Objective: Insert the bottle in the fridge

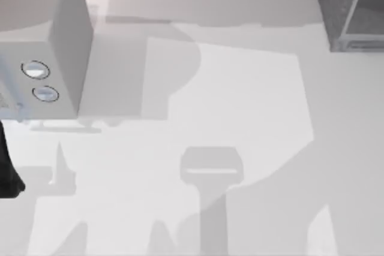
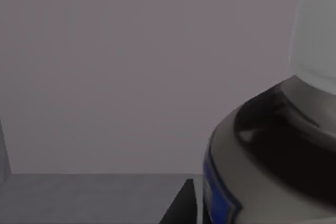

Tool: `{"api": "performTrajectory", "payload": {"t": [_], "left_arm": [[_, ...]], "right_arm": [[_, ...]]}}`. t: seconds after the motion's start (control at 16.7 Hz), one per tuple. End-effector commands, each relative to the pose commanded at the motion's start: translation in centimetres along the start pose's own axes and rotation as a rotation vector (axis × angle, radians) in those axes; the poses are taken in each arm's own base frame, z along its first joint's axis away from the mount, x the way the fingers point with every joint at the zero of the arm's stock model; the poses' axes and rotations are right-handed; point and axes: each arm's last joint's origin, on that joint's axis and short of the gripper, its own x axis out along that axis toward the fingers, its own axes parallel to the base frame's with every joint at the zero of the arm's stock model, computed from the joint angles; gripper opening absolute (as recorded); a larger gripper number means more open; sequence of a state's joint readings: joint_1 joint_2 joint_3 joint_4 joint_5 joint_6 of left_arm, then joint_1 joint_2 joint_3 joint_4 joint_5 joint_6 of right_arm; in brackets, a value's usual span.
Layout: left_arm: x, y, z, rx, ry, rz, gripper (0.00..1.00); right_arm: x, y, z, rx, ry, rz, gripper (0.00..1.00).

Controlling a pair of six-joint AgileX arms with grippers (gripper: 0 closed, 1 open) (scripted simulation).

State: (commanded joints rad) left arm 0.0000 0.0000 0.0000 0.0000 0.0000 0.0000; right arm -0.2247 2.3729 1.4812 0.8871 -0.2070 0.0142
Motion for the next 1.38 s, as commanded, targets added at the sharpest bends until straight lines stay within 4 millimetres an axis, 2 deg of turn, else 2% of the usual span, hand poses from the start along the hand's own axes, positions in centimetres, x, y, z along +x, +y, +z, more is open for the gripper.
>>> {"api": "performTrajectory", "payload": {"t": [0.3,1.08,1.38], "left_arm": [[0.00,0.00,0.00,0.000,0.000,0.000,1.00],[0.00,0.00,0.00,0.000,0.000,0.000,1.00],[0.00,0.00,0.00,0.000,0.000,0.000,1.00]], "right_arm": [[0.07,0.00,-0.04,0.001,0.002,-0.001,0.01],[0.07,0.00,-0.04,0.001,0.002,-0.001,0.98],[0.07,0.00,-0.04,0.001,0.002,-0.001,1.00]]}}
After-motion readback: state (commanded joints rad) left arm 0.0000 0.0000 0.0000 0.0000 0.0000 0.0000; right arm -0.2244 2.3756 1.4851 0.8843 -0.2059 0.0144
